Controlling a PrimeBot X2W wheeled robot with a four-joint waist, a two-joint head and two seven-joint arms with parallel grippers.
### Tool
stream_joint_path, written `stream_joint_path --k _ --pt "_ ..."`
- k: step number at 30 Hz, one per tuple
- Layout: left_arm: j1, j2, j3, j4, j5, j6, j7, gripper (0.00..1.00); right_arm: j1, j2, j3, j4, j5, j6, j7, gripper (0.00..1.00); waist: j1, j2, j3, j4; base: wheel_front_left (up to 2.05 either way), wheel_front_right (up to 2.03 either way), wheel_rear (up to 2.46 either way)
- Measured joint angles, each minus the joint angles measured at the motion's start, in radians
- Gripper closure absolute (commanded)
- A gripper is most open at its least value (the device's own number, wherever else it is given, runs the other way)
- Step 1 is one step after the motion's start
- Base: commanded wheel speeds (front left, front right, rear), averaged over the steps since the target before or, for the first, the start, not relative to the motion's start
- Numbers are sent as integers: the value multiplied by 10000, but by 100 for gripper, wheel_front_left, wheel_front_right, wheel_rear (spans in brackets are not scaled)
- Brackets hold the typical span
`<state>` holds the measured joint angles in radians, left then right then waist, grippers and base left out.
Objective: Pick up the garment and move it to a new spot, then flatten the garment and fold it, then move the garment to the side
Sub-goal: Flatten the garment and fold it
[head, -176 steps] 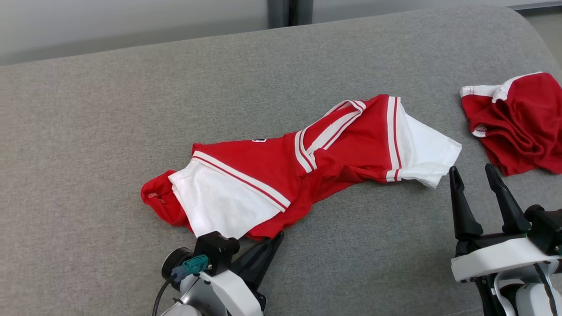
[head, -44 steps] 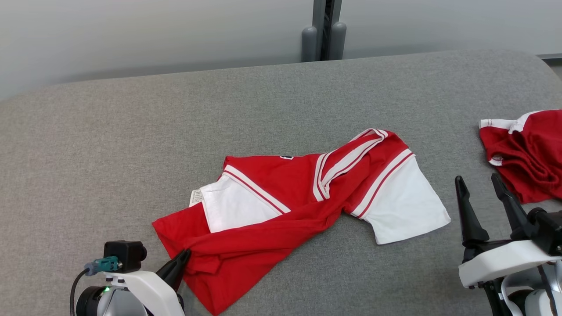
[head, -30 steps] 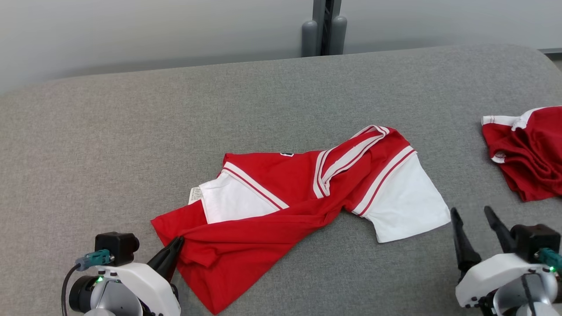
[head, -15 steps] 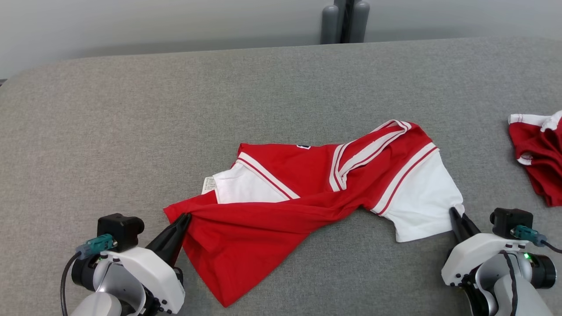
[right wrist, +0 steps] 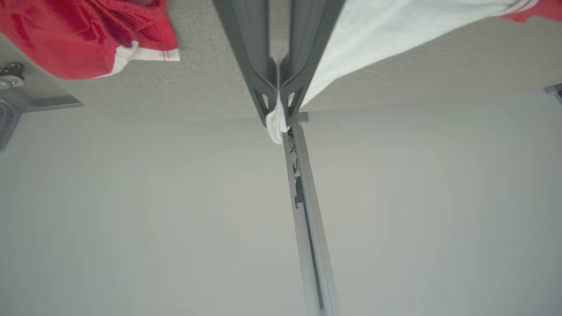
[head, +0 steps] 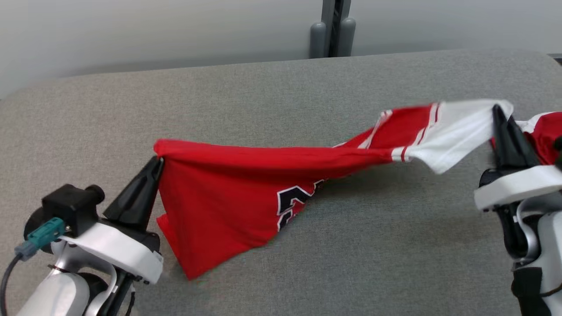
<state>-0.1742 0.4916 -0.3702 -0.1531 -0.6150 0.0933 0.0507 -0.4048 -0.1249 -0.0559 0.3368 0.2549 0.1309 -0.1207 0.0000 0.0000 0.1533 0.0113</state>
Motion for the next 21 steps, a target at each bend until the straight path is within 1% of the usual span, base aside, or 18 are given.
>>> stream_joint_path --k 3,7,8,9,10,11,13,16,21 --pt "-213 163 299 -869 178 280 -27 100 -142 -59 -98 -1615 21 0 477 100 0 0 -154 -116 0 0 0" --pt "-624 330 623 -1708 366 491 -82 100 -360 -184 -359 -3781 46 0 1141 100 0 0 -304 -195 0 0 0" --pt "-624 330 623 -1708 366 491 -82 100 -360 -184 -359 -3781 46 0 1141 100 0 0 -304 -195 0 0 0" --pt "-866 424 803 -2109 481 598 -81 100 -485 -211 -545 -4759 -4 0 1402 100 0 0 -361 -222 0 0 0" --pt "-935 506 874 -2303 554 673 -56 100 -547 -203 -629 -5193 -8 0 1561 100 0 0 -381 -232 0 0 0" --pt "-935 506 874 -2303 554 673 -56 100 -547 -203 -629 -5193 -8 0 1561 100 0 0 -381 -232 0 0 0" --pt "-1025 593 1043 -2642 598 769 -36 100 -593 -150 -708 -5881 -42 0 1848 100 0 0 -400 -262 0 0 0" --pt "-1084 658 1214 -2959 627 920 10 100 -598 -25 -823 -6481 -56 0 2197 100 0 0 -378 -285 0 0 0" --pt "-1248 679 1321 -3124 685 1014 8 100 -596 102 -865 -6636 6 0 2541 100 0 0 -236 -296 0 0 0"
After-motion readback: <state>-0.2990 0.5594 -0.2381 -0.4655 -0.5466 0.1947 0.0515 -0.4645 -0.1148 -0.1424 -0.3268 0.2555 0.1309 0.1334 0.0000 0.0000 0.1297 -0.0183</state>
